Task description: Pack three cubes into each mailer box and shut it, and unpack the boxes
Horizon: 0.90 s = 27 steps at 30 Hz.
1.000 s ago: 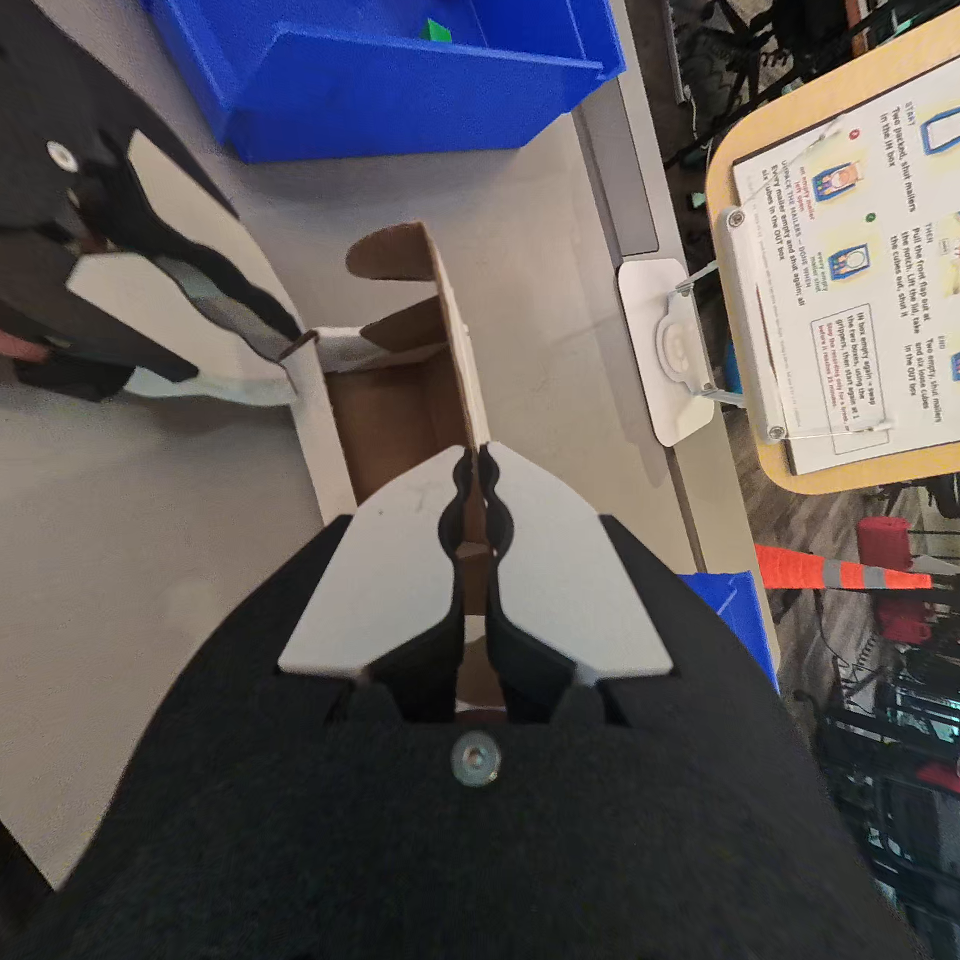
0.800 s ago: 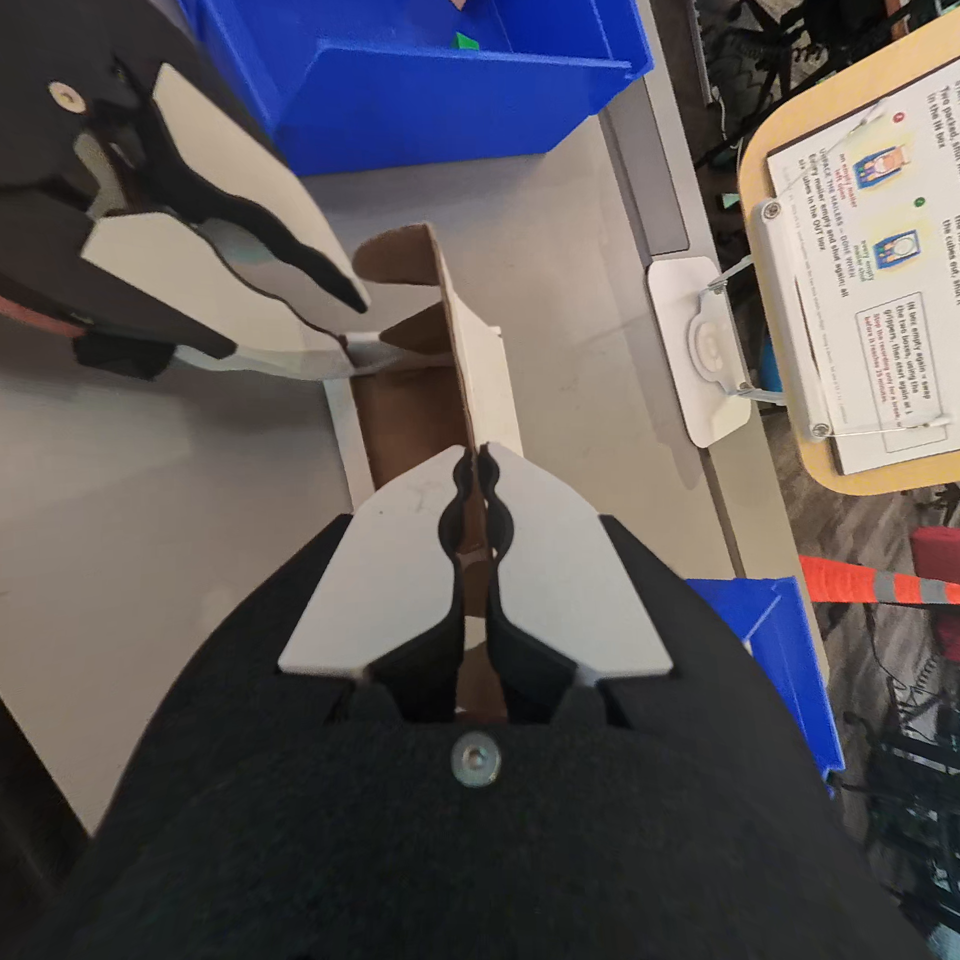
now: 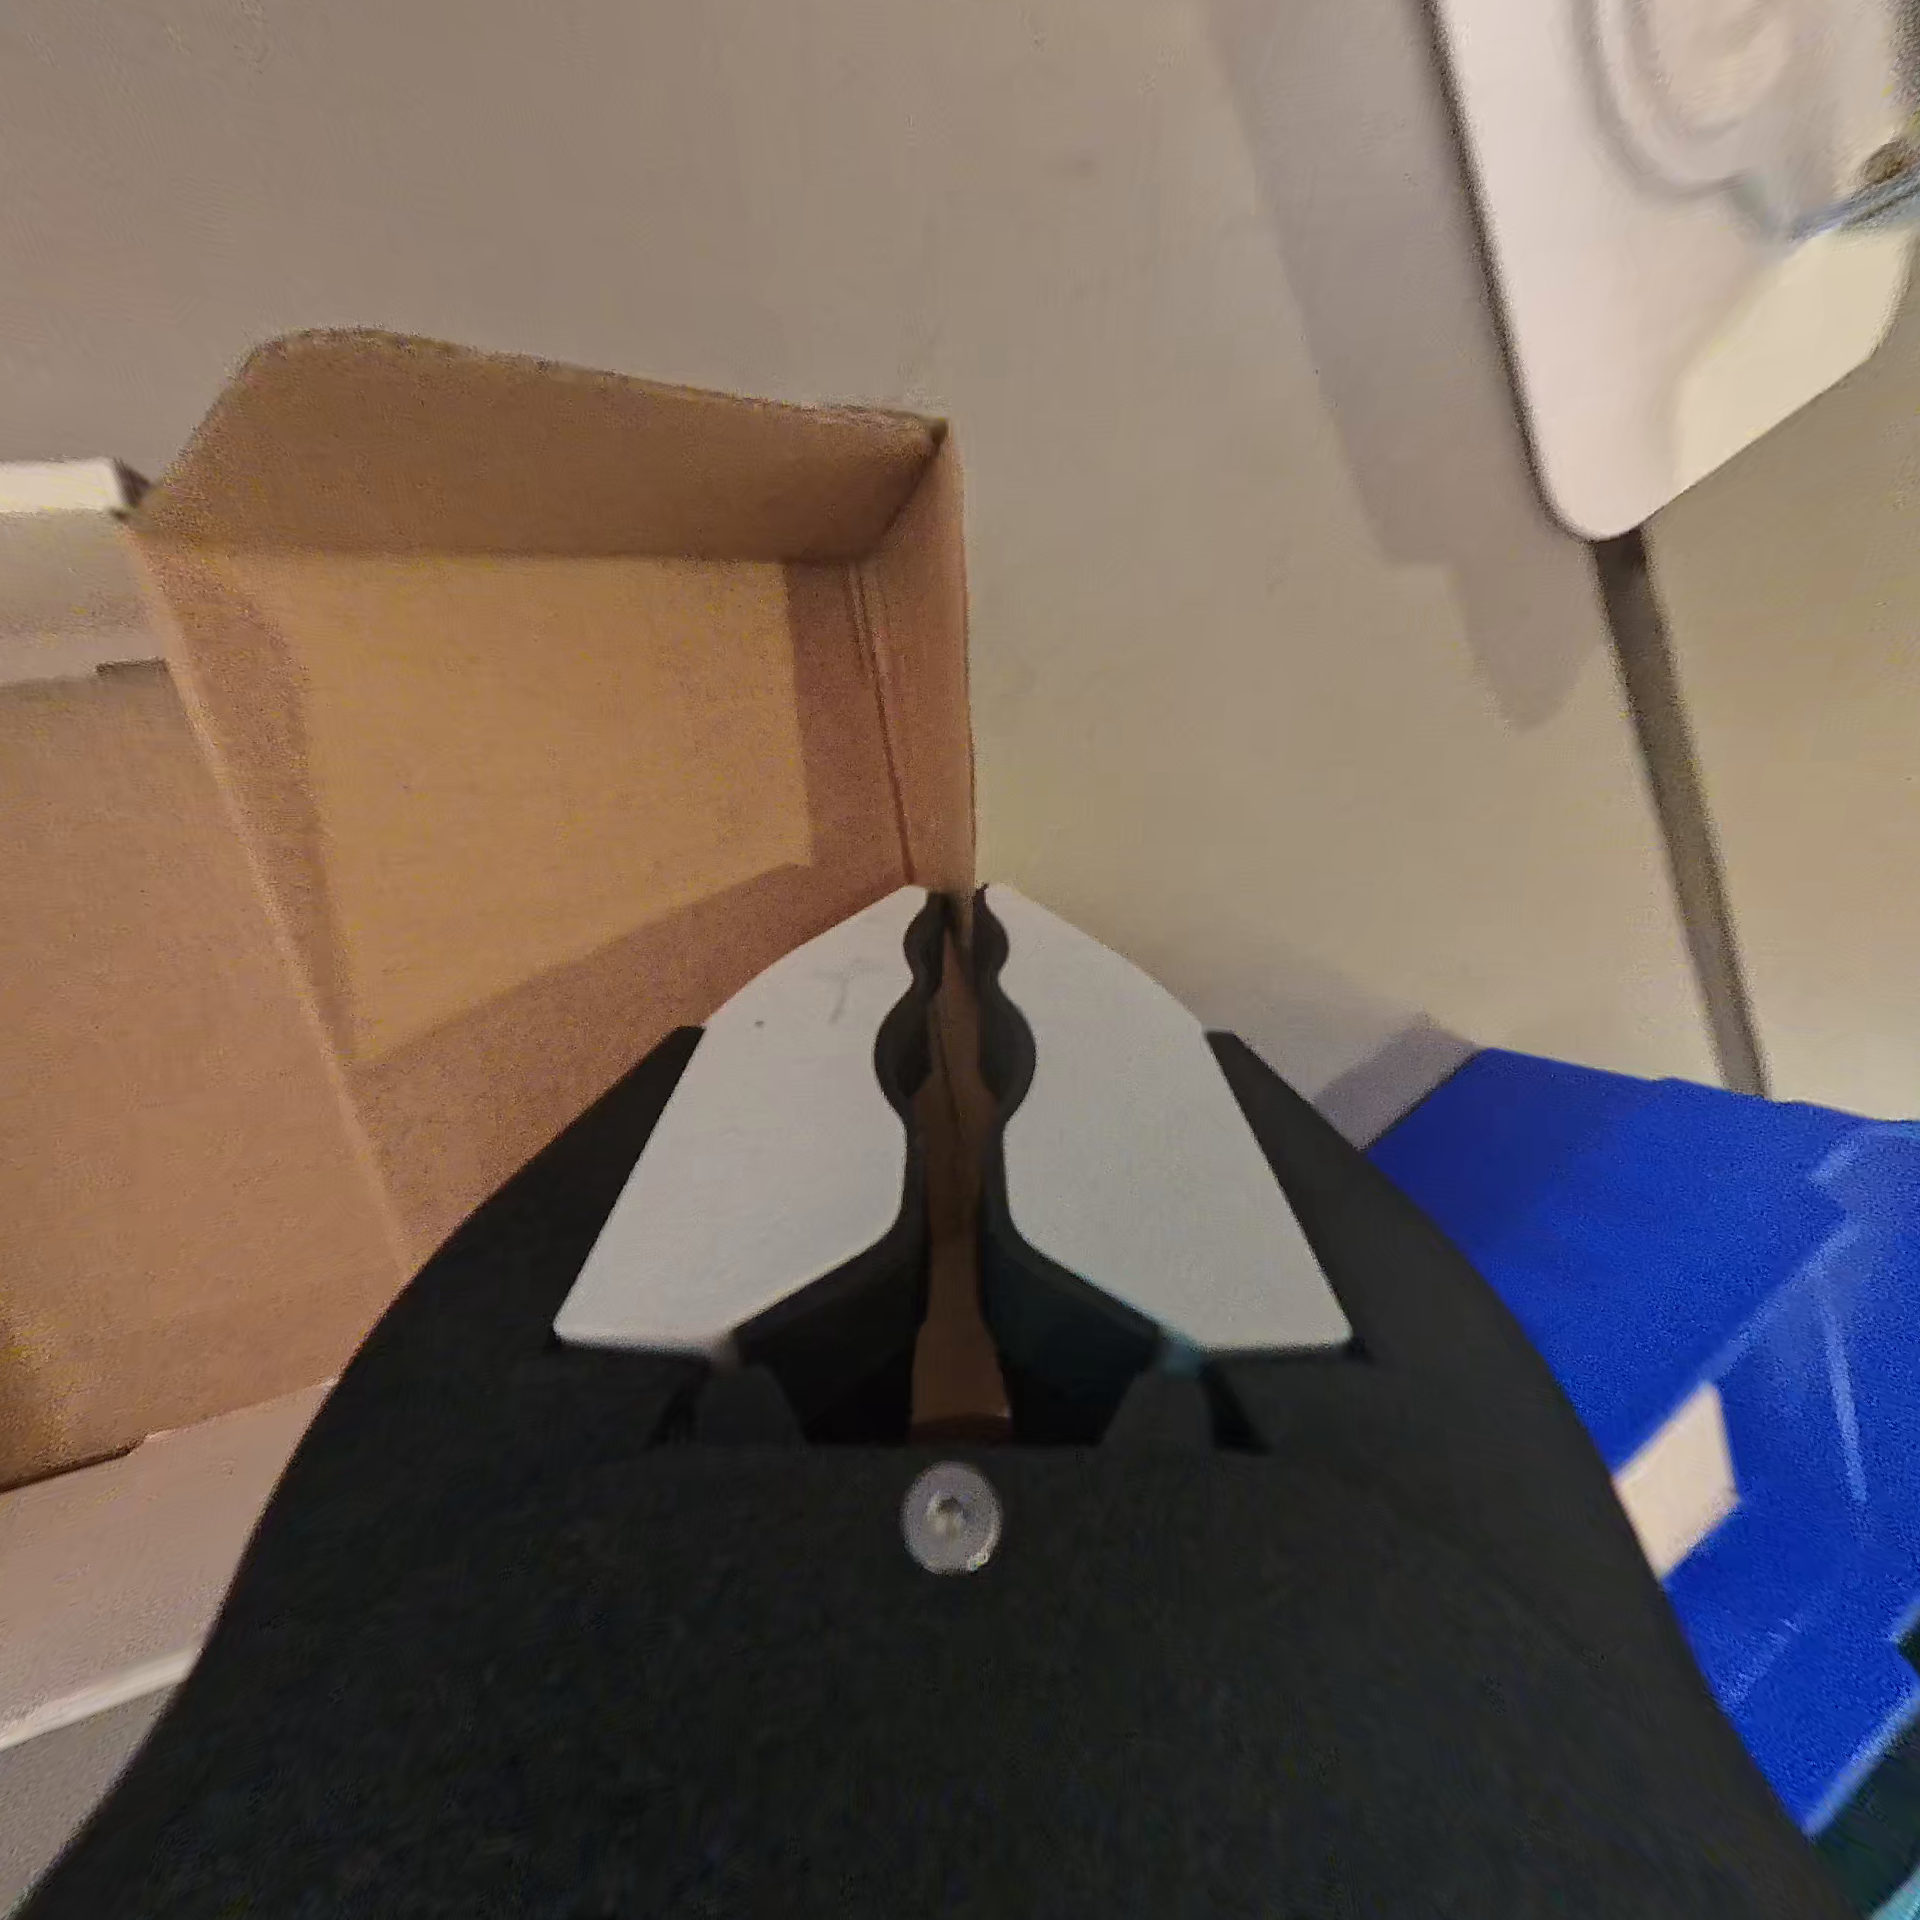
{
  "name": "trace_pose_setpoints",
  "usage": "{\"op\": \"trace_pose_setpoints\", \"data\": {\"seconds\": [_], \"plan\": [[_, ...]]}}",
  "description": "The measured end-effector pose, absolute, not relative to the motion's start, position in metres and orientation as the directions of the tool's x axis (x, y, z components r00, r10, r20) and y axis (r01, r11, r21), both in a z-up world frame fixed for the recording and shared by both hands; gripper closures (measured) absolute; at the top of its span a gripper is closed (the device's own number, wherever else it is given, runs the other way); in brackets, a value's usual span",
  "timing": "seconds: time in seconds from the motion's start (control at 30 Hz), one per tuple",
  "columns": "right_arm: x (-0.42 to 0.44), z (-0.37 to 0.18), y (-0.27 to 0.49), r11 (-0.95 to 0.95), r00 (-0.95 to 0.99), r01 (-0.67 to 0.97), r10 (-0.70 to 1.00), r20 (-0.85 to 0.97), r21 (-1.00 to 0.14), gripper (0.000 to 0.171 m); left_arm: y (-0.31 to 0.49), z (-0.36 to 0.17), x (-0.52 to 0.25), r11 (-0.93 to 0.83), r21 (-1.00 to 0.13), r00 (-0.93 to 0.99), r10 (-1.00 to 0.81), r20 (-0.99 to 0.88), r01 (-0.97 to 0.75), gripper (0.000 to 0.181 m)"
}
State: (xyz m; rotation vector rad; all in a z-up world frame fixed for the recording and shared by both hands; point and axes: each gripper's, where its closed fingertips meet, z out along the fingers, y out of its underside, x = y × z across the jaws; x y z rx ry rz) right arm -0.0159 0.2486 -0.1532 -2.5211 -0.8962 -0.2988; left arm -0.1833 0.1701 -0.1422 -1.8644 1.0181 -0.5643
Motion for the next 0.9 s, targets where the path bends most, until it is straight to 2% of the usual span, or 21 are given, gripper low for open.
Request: {"op": "trace_pose_setpoints", "data": {"seconds": [0.13, 0.23, 0.27, 0.3, 0.33, 0.4, 0.47, 0.53, 0.57, 0.7, 0.73, 0.83, 0.9], "plan": [[-0.013, -0.167, 0.245, -0.730, 0.816, 0.578, 0.527, 0.238, -0.364, 0.164, 0.172, -0.142, -0.183, -0.244, -0.879, 0.562, -0.826, -0.033, -0.410, 0.181], [-0.012, -0.140, 0.251, -0.709, 0.833, 0.552, 0.497, 0.244, -0.438, 0.165, 0.171, -0.141, -0.184, -0.230, -0.874, 0.562, -0.825, -0.057, -0.427, 0.181], [-0.014, -0.121, 0.251, -0.689, 0.839, 0.542, 0.480, 0.257, -0.481, 0.153, 0.171, -0.140, -0.185, -0.206, -0.874, 0.567, -0.818, -0.093, -0.440, 0.181], [-0.014, -0.098, 0.248, -0.673, 0.846, 0.531, 0.453, 0.282, -0.515, 0.129, 0.171, -0.140, -0.185, -0.191, -0.873, 0.574, -0.810, -0.118, -0.450, 0.181], [-0.015, -0.073, 0.241, -0.643, 0.847, 0.530, 0.429, 0.313, -0.553, 0.116, 0.169, -0.141, -0.184, -0.189, -0.867, 0.574, -0.809, -0.129, -0.461, 0.181], [-0.028, -0.023, 0.215, -0.505, 0.841, 0.535, 0.393, 0.371, -0.678, 0.109, 0.164, -0.146, -0.181, -0.194, -0.857, 0.560, -0.819, -0.125, -0.477, 0.181], [-0.054, 0.002, 0.172, -0.365, 0.854, 0.478, 0.407, 0.324, -0.799, 0.113, 0.162, -0.149, -0.180, -0.189, -0.854, 0.558, -0.819, -0.134, -0.484, 0.181], [-0.089, -0.018, 0.121, -0.302, 0.835, 0.401, 0.509, 0.209, -0.865, 0.101, 0.162, -0.148, -0.180, -0.180, -0.855, 0.557, -0.818, -0.144, -0.486, 0.181], [-0.096, -0.044, 0.102, -0.330, 0.835, 0.387, 0.522, 0.176, -0.861, 0.092, 0.161, -0.148, -0.180, -0.183, -0.854, 0.555, -0.820, -0.140, -0.487, 0.181], [-0.084, -0.147, 0.074, -0.477, 0.853, 0.458, 0.472, 0.221, -0.750, 0.063, 0.159, -0.148, -0.180, -0.204, -0.849, 0.544, -0.831, -0.112, -0.488, 0.181], [-0.073, -0.154, 0.079, -0.498, 0.865, 0.459, 0.438, 0.243, -0.736, 0.059, 0.160, -0.148, -0.179, -0.203, -0.847, 0.543, -0.832, -0.116, -0.492, 0.181], [-0.076, -0.148, 0.094, -0.492, 0.904, 0.278, 0.426, 0.050, -0.825, 0.048, 0.163, -0.149, -0.177, -0.189, -0.842, 0.541, -0.830, -0.138, -0.505, 0.181], [-0.074, -0.150, 0.106, -0.495, 0.903, 0.245, 0.429, 0.010, -0.834, 0.043, 0.164, -0.149, -0.177, -0.185, -0.843, 0.542, -0.828, -0.143, -0.505, 0.181]]}}
